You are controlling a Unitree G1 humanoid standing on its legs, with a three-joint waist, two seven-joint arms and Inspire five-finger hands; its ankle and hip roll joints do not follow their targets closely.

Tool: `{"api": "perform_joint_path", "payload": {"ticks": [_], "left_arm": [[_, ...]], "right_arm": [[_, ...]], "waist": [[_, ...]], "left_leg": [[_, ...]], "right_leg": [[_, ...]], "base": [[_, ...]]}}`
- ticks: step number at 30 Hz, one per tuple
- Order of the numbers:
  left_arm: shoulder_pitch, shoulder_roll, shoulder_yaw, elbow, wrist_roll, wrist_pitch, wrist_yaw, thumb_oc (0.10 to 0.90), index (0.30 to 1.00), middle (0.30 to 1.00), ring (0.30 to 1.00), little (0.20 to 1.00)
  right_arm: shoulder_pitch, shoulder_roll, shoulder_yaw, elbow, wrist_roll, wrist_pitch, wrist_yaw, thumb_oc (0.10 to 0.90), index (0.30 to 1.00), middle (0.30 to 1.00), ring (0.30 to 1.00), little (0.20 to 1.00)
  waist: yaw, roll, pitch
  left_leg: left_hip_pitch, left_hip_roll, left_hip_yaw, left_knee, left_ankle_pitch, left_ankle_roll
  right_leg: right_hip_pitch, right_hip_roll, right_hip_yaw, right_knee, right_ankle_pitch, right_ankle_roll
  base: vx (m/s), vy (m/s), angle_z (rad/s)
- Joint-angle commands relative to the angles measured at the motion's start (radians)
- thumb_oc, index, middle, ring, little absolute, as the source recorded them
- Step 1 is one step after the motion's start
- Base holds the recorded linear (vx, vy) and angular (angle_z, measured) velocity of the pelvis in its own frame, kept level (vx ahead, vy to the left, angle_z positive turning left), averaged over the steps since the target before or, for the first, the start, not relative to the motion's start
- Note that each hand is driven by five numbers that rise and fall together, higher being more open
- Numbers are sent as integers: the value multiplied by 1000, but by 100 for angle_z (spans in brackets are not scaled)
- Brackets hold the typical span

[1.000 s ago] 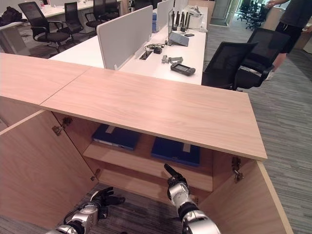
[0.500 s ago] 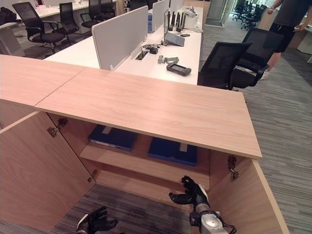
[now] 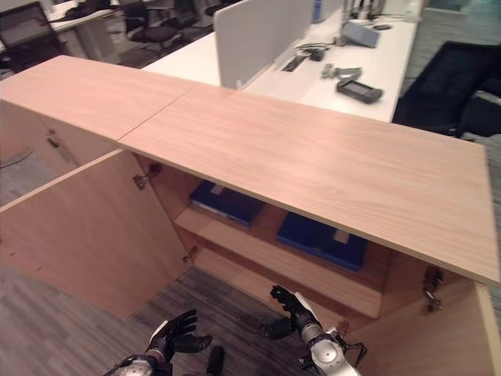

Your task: Put the empty folder in the office cabinet

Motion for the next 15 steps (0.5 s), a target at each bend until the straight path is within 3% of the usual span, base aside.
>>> {"api": "perform_joint_path", "payload": {"ticks": [1, 4, 6, 7, 8, 9, 11, 12, 13, 15], "left_arm": [[-234, 140, 62, -251, 100, -144, 78, 800, 900, 900, 900, 900], [-205, 151, 89, -306, 79, -151, 59, 800, 900, 900, 900, 900], [-213, 149, 75, -315, 71, -150, 48, 800, 900, 900, 900, 900], [-60, 211, 149, -209, -179, -40, -221, 800, 900, 900, 900, 900], [-59, 212, 149, -210, -179, -40, -221, 800, 900, 900, 900, 900], [78, 310, 210, -208, -240, -106, -296, 800, 900, 900, 900, 900], [53, 304, 213, -126, -203, -98, -312, 800, 900, 900, 900, 900], [52, 304, 213, -126, -202, -99, -312, 800, 900, 900, 900, 900], [15, 286, 232, -33, -174, -106, -312, 800, 900, 900, 900, 900], [-5, 277, 249, -20, -163, -115, -299, 800, 900, 900, 900, 900]], "right_arm": [[-96, -48, -33, -72, 26, -90, -21, 800, 900, 900, 900, 900], [-88, -37, -46, -58, 4, -76, -7, 800, 900, 900, 900, 900], [-78, -16, -59, -41, 9, -72, -11, 800, 900, 900, 900, 900], [-65, -44, -93, -57, 17, -56, 27, 800, 900, 900, 900, 900], [-65, -44, -93, -57, 17, -56, 27, 800, 900, 900, 900, 900], [-25, -64, -158, -80, 29, -69, 61, 800, 900, 900, 900, 900], [-16, -48, -157, -77, 32, -69, 78, 800, 900, 900, 900, 900], [-16, -48, -158, -77, 32, -69, 77, 800, 900, 900, 900, 900], [-19, -25, -166, -82, 35, -74, 83, 800, 900, 900, 900, 900], [-36, 1, -188, -88, 39, -67, 78, 800, 900, 900, 900, 900]], "waist": [[-12, -17, 38], [-15, -27, 30], [-6, -41, 23], [3, -36, 18], [3, -36, 17], [25, -40, 9], [37, -60, -3], [40, -59, 2], [49, -81, 3], [60, -107, 10]], "left_leg": [[29, 201, 185, 161, -15, -89], [38, 233, 198, 181, -21, -101], [40, 227, 196, 151, -17, -97], [38, 215, 200, 127, -16, -90], [37, 215, 200, 127, -15, -90], [21, 170, 176, 109, -28, -69], [27, 127, 148, 93, -66, -57], [17, 127, 165, 100, -48, -46], [8, 96, 158, 109, -71, -23], [-2, 49, 148, 131, -108, 13]], "right_leg": [[-37, -118, 7, 103, -93, 82], [-5, -132, -20, 109, -83, 89], [7, -145, -48, 111, -77, 99], [-1, -158, -59, 117, -69, 108], [-2, -159, -59, 117, -68, 108], [-13, -195, -81, 131, -41, 127], [-10, -222, -67, 158, -44, 146], [-19, -227, -85, 159, -27, 138], [-25, -255, -84, 198, -4, 152], [-61, -303, -58, 287, 71, 178]], "base": [[-24, 163, 84], [76, 145, 88], [32, 180, 55], [-33, 182, 51], [-1, 330, 46], [145, 288, 31], [142, 270, 47], [17, 251, 80], [5, 267, 57], [136, 335, 32]]}}
